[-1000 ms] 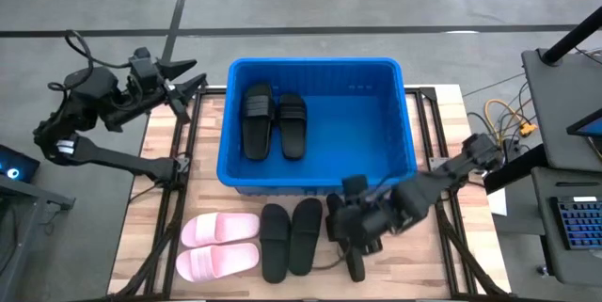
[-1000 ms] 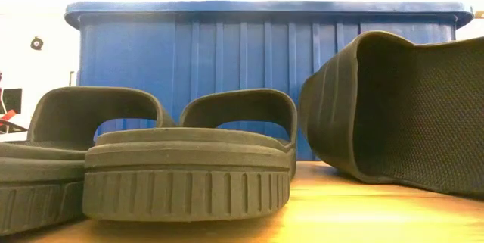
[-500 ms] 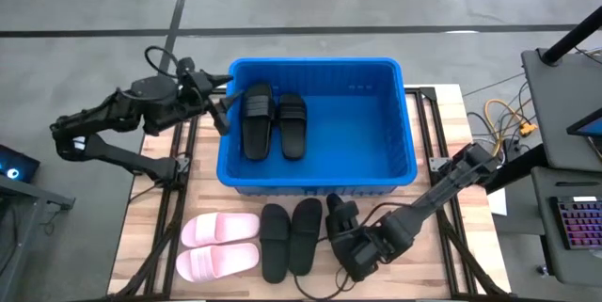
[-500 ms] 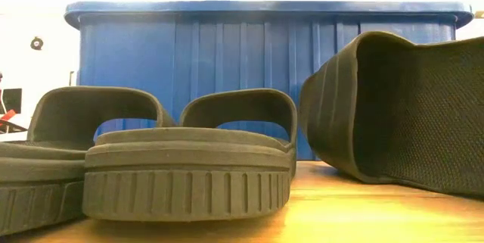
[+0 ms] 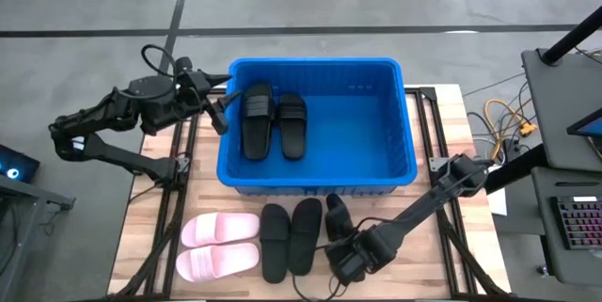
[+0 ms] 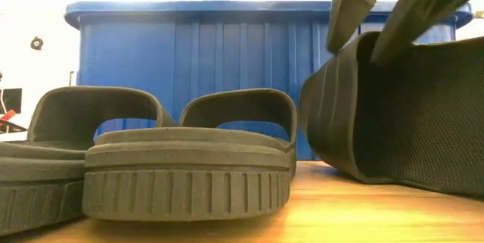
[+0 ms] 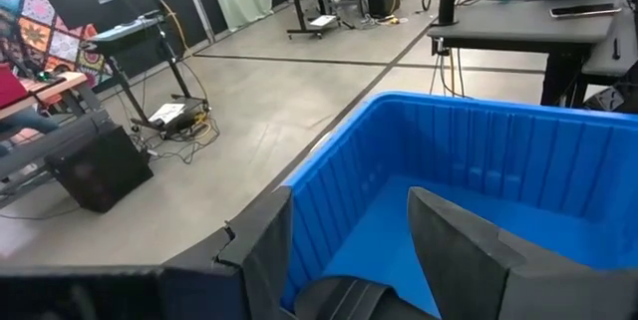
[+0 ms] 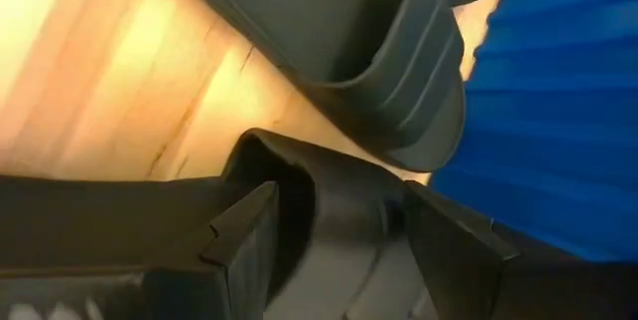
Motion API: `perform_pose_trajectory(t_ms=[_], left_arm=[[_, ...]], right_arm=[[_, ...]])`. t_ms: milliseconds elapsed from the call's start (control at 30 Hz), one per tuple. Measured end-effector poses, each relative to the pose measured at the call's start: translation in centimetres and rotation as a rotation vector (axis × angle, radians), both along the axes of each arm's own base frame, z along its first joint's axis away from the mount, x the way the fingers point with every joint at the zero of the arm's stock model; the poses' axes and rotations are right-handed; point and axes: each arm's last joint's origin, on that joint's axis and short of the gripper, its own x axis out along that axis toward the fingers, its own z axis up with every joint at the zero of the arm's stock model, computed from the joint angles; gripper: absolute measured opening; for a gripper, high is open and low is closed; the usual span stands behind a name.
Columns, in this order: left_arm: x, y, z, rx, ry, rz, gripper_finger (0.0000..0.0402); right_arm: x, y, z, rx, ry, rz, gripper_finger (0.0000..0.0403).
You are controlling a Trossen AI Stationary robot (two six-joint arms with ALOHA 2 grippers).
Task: Pick and place slides into bin
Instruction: Put the black slide into the blue organizer bin
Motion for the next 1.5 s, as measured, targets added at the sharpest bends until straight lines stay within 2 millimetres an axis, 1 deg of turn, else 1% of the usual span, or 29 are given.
perform_pose_trajectory(t_ms=[133,200,300,467,500,600,667,733,800,933,1033,1200,1300,1433,1500], left_arm=[[-0.2,0.0,0.1,0.000,-0.004,0.000,0.0184],[-0.3,0.0,0.1,0.000,-0.007,0.000,0.0184],[-0.2,0.0,0.1,0.000,-0.005,0.000,0.0184],[-0.1,0.0,0.0,-0.001,-0.002,0.000,0.0184],[-0.1,0.0,0.0,0.000,-0.001,0.000,0.0184],[0.0,0.0,-0.2,-0.001,0.005,0.000,0.0184],[0.1,0.0,-0.3,-0.001,0.010,0.000,0.0184],[0.1,0.0,-0.4,-0.001,0.011,0.000,0.0184],[0.1,0.0,-0.4,-0.002,0.010,0.000,0.0184],[0.1,0.0,-0.5,-0.003,0.013,0.000,0.0184],[0.2,0.0,-0.6,-0.013,0.007,0.002,0.0184],[0.3,0.0,-0.8,-0.021,0.009,0.004,0.0184],[0.2,0.0,-0.8,-0.020,0.007,0.004,0.0184],[-0.4,0.0,-0.5,-0.020,-0.009,0.004,0.0184],[-0.8,0.0,-0.4,-0.019,-0.021,0.004,0.0184]], right_arm=[[0.3,0.1,-1.1,-0.075,-0.012,-0.006,0.0199],[0.4,0.0,-1.3,-0.122,-0.031,-0.005,0.0183],[0.4,-0.2,-1.1,-0.128,-0.037,-0.011,0.0136],[0.1,-0.3,-0.9,-0.124,-0.011,-0.008,0.0031],[0.1,-0.4,-0.9,-0.122,-0.007,-0.006,0.0023],[0.0,-0.4,-0.5,-0.110,-0.012,-0.015,0.0018],[-0.2,-0.6,0.1,-0.103,-0.013,-0.019,0.0014],[-0.6,-0.9,1.4,-0.088,-0.021,-0.019,0.0013],[-1.2,-1.3,3.4,-0.065,-0.050,-0.024,0.0013],[-2.2,-2.5,8.5,0.038,-0.176,-0.040,0.0013],[-2.8,-3.7,12.6,0.169,-0.295,-0.083,0.0013],[-3.9,-6.5,18.5,0.318,-0.567,-0.155,0.0013],[-4.2,-8.2,20.8,0.313,-0.726,-0.192,0.0013],[-3.7,-10.4,22.6,0.234,-0.871,-0.260,0.0013],[-3.2,-11.6,23.0,0.191,-0.916,-0.301,0.0013]])
